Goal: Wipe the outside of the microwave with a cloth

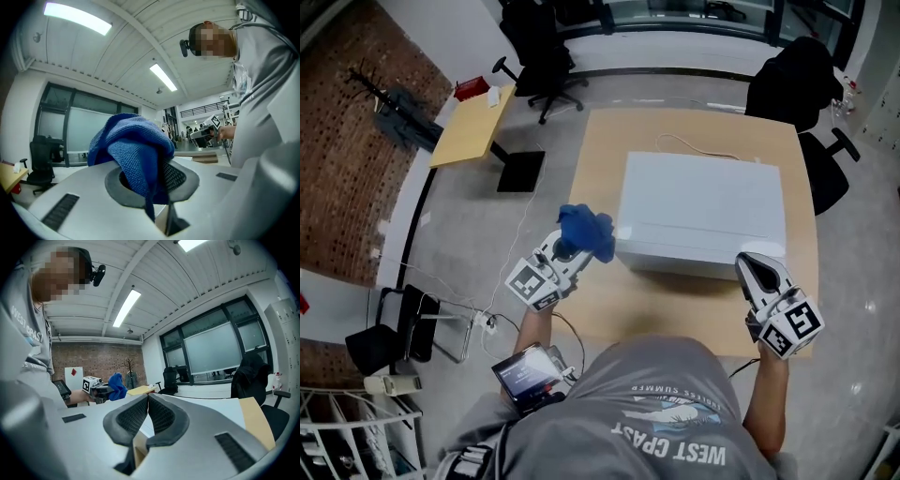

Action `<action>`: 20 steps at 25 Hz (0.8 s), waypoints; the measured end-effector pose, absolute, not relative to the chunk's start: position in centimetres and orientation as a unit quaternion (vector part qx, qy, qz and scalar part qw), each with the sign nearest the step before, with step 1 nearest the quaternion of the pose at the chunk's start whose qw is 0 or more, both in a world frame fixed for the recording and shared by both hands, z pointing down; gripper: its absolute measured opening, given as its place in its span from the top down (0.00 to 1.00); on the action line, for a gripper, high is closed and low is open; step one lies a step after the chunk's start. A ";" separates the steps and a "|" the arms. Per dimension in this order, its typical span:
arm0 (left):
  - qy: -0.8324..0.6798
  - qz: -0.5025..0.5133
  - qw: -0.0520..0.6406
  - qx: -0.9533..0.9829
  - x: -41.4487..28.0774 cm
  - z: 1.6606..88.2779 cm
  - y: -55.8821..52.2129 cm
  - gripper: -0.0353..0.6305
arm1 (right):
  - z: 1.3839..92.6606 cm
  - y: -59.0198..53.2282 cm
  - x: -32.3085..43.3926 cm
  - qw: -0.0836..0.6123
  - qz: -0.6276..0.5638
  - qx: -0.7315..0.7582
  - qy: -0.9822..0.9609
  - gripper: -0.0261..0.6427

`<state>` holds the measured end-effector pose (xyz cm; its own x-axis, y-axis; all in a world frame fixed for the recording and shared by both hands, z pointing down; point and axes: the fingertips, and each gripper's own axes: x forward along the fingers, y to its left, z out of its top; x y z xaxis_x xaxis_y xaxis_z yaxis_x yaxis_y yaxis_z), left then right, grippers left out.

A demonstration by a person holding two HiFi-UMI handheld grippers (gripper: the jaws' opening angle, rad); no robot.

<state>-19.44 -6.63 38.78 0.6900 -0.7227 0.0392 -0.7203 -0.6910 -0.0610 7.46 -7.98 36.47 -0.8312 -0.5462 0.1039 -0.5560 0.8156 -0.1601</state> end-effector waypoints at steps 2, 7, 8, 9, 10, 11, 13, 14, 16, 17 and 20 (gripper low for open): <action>0.394 -0.030 0.030 -0.918 -17.4 37.4 -6.3 0.83 | 35.7 -7.2 9.0 0.029 0.091 0.280 -0.955 0.93; 0.396 -0.018 0.015 -0.918 -13.7 38.2 -4.4 0.83 | 36.3 -5.3 11.1 0.039 0.095 0.257 -0.961 0.93; 0.399 -0.014 0.011 -0.917 -13.0 38.8 -4.1 0.83 | 36.8 -5.1 11.6 0.041 0.096 0.251 -0.962 0.93; 0.398 -0.011 0.009 -0.917 -12.0 39.4 -3.8 0.83 | 37.4 -5.0 12.2 0.044 0.096 0.246 -0.963 0.93; 0.395 -0.008 0.008 -0.919 -10.9 40.1 -3.6 0.83 | 38.1 -4.9 13.1 0.045 0.096 0.243 -0.964 0.93; 0.390 -0.007 0.008 -0.921 -9.7 40.7 -3.3 0.83 | 38.8 -4.7 14.0 0.047 0.097 0.243 -0.964 0.93; 0.384 -0.009 0.007 -0.923 -8.2 41.3 -2.3 0.83 | 39.3 -3.8 15.0 0.050 0.098 0.242 -0.964 0.93; 0.383 -0.009 0.006 -0.924 -7.8 41.3 -1.6 0.83 | 39.1 -3.1 15.2 0.051 0.097 0.239 -0.965 0.93; 0.382 -0.008 0.006 -0.924 -7.0 40.9 -0.1 0.83 | 38.7 -1.7 15.3 0.052 0.094 0.231 -0.967 0.93; 0.381 -0.007 0.007 -0.924 -6.5 40.7 0.4 0.83 | 38.4 -1.3 15.5 0.053 0.093 0.227 -0.968 0.93; 0.378 -0.007 0.010 -0.926 -4.9 39.8 1.1 0.83 | 37.6 -0.5 16.4 0.053 0.091 0.221 -0.970 0.93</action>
